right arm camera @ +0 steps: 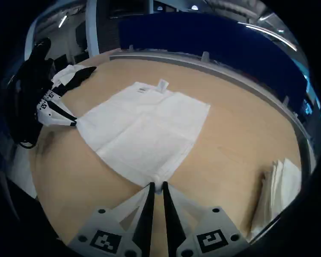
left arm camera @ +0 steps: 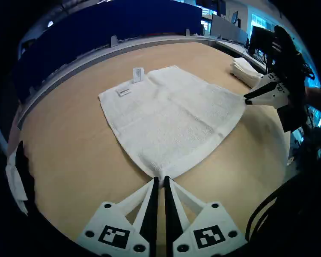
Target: Fold towel
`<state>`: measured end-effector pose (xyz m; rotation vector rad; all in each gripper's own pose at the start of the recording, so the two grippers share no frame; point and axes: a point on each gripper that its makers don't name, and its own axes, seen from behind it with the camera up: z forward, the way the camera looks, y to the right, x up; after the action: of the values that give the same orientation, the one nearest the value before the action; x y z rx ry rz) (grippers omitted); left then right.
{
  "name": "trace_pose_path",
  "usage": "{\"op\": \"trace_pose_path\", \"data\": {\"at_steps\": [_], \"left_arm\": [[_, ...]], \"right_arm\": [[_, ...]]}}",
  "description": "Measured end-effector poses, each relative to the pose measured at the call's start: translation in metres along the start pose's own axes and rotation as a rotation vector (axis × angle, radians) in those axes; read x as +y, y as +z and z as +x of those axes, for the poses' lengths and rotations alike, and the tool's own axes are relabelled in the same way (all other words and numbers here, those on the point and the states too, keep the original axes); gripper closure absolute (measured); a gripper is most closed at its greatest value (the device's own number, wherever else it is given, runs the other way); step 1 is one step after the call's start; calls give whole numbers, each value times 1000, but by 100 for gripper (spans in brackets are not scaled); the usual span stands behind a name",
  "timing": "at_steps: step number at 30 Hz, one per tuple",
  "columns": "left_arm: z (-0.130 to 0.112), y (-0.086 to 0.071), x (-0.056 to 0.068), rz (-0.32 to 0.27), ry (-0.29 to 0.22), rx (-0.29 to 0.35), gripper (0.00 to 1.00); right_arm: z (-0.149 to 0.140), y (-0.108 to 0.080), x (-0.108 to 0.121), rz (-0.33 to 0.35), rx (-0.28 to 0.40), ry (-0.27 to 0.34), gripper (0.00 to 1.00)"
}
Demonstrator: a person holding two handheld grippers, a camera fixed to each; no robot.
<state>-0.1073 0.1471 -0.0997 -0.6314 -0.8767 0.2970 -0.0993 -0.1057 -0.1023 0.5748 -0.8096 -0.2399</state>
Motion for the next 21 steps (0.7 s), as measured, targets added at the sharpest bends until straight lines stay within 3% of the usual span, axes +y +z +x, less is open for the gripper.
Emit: {"op": "trace_pose_path", "data": {"at_steps": [12, 21], "left_arm": [[21, -36, 4, 10, -63, 39, 91], [29, -63, 17, 5, -79, 53, 91]], "right_arm": [[24, -34, -7, 6, 31, 6, 86], [31, -61, -12, 12, 40, 15, 86]]}}
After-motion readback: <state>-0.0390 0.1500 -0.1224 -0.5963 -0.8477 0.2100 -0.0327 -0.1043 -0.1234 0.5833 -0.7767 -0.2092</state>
